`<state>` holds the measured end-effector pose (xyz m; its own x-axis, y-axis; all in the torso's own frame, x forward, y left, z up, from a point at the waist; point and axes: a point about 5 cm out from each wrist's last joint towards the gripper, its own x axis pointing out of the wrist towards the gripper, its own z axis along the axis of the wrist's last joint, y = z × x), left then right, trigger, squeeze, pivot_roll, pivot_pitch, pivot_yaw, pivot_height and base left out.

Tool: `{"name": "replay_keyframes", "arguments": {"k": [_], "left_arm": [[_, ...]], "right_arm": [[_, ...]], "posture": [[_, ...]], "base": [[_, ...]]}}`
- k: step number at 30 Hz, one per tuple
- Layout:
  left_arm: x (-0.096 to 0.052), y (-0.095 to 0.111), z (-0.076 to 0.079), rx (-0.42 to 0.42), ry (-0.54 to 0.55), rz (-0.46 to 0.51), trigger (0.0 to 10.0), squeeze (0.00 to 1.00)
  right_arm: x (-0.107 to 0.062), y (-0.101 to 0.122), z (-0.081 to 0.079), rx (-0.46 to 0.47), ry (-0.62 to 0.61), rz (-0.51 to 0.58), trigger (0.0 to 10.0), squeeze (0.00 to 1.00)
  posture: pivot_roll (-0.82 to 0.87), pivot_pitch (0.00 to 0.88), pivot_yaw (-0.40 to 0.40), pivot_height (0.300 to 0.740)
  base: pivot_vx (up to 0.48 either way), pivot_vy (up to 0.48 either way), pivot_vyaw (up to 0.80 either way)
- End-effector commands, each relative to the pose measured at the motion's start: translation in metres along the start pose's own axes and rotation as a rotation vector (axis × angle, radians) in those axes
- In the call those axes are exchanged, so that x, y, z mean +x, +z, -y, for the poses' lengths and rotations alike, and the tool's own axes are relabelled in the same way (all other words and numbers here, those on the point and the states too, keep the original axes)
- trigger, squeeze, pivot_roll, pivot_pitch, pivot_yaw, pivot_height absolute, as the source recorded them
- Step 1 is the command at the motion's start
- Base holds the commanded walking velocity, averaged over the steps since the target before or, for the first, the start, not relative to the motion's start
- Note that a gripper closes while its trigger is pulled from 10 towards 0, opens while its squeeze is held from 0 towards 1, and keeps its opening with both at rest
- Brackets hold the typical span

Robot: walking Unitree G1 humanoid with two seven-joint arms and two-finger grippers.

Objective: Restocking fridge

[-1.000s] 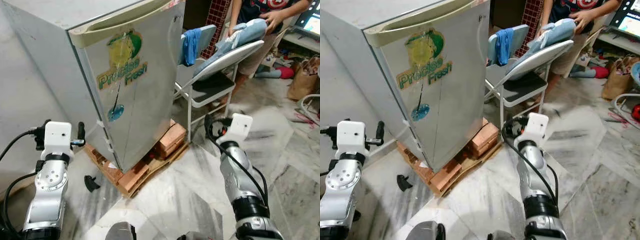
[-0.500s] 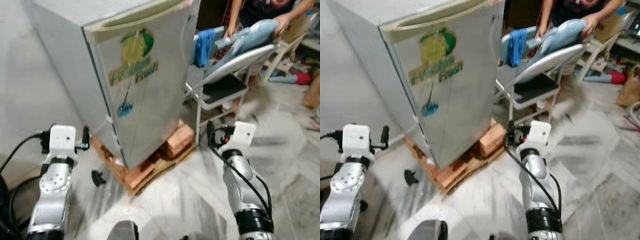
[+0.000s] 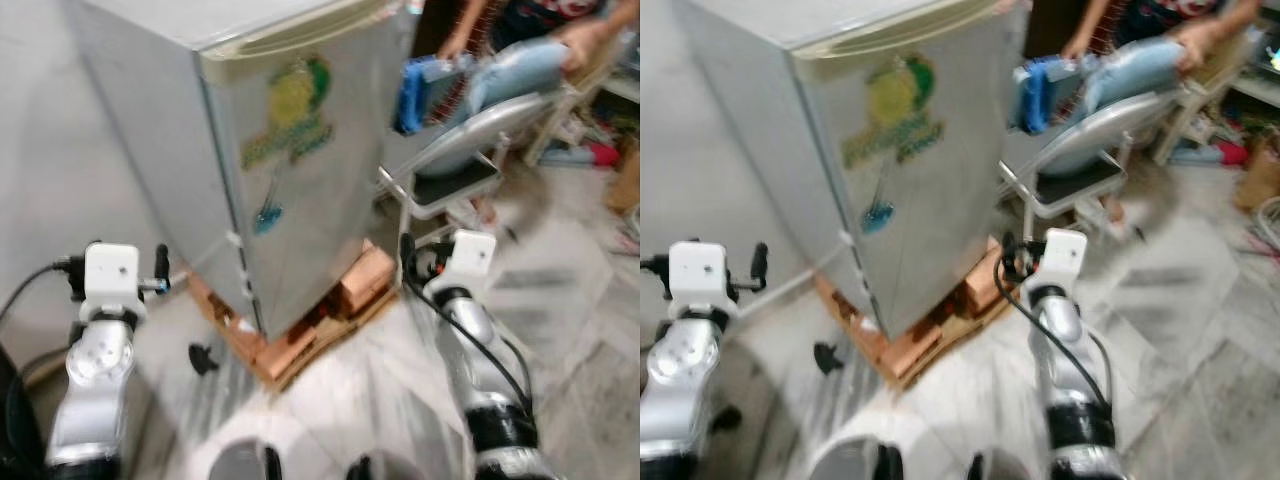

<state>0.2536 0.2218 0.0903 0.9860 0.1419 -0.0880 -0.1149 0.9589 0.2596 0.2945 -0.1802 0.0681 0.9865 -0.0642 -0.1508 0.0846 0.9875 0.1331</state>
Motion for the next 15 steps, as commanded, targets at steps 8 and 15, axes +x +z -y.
{"name": "replay_keyframes", "arguments": {"k": [8,15], "left_arm": [[-0.0019,0.0054,-0.0021,0.002,0.004,0.016,10.0,0.00],[-0.0087,0.0016,-0.0014,0.004,-0.010,0.001,10.0,0.00]], "right_arm": [[0.0017,0.0027,-0.0056,0.000,0.021,-0.001,10.0,0.00],[-0.0048,0.0001,0.0002,-0.010,0.011,-0.014,10.0,0.00]], "posture": [[0.06,0.039,-0.070,0.740],[0.05,0.066,-0.075,0.740]], "base": [[0.000,0.480,-0.46],[0.000,0.318,-0.46]]}}
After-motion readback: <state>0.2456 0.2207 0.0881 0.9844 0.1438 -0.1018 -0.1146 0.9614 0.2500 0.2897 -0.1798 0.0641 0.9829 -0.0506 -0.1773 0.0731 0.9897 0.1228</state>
